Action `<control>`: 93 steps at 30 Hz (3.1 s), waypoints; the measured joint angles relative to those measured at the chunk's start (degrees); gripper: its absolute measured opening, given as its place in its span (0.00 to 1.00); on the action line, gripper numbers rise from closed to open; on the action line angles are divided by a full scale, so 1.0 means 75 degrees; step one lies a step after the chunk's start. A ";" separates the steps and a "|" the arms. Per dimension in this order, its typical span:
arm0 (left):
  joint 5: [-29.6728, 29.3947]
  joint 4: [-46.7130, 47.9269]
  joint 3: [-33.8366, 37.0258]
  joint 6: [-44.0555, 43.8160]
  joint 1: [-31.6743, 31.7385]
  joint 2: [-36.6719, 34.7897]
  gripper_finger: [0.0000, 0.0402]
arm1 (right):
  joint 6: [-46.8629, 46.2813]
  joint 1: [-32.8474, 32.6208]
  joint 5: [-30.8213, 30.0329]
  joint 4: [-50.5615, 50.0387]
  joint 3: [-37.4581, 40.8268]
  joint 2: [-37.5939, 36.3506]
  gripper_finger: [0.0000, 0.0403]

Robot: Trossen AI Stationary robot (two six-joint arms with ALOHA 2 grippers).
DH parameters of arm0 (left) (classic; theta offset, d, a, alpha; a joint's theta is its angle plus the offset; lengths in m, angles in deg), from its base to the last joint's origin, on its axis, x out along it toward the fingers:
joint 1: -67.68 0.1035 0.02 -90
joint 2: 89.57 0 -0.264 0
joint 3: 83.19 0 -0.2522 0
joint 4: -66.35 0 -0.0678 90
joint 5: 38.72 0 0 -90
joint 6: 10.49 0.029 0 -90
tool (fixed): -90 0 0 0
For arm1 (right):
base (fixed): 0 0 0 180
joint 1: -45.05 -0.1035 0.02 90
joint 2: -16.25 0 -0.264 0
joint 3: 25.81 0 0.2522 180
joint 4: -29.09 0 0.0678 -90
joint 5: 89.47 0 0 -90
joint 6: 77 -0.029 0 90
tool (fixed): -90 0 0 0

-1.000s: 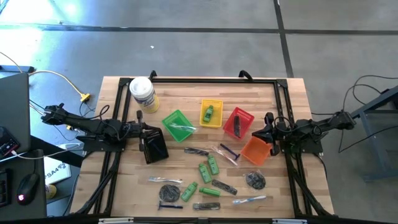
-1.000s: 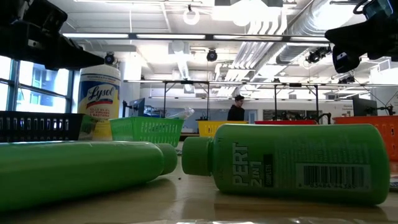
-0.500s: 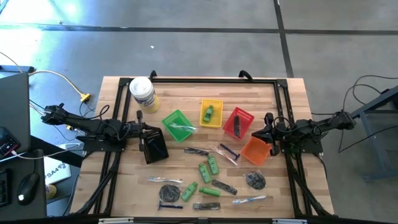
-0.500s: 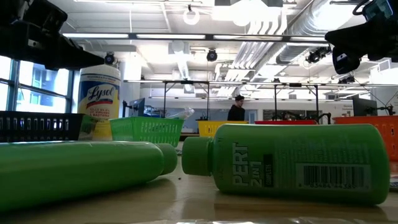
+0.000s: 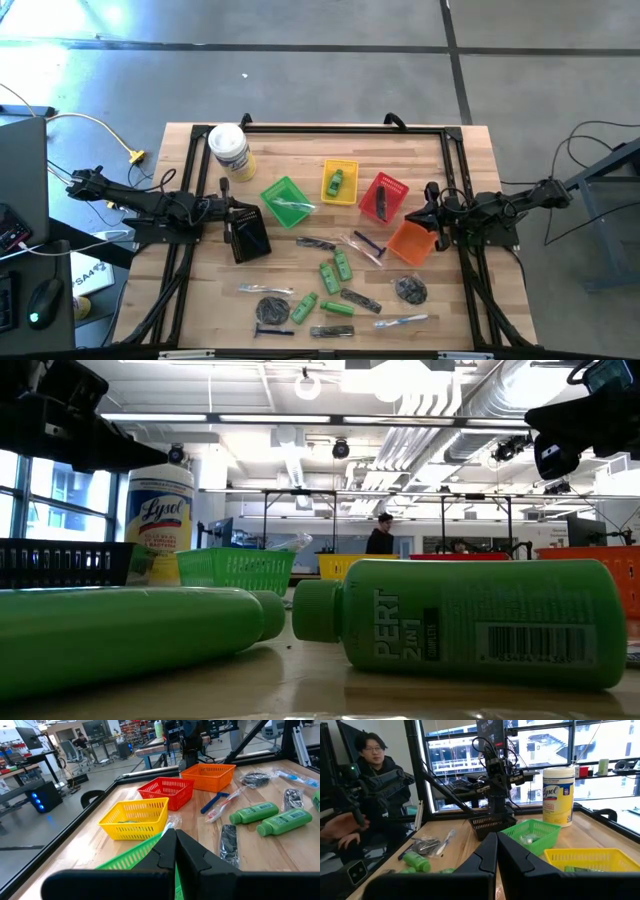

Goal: Pick & Place Travel size toiletries

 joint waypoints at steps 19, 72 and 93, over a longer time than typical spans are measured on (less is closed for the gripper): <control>0.0003 -0.0584 0.0000 -0.0024 0.0000 -0.0003 0.00 | -0.0941 0.0003 0.0336 -0.0481 -0.0802 0.0912 0.01; -0.0020 -0.0414 0.0000 0.0007 0.0001 0.0000 0.00 | -1.2035 -0.4555 0.1014 -0.7047 -0.6636 1.1486 0.50; -0.0020 -0.0417 0.0000 0.0004 0.0001 0.0000 0.00 | -1.1383 -0.4538 0.0725 -0.6887 -0.6599 1.1961 0.50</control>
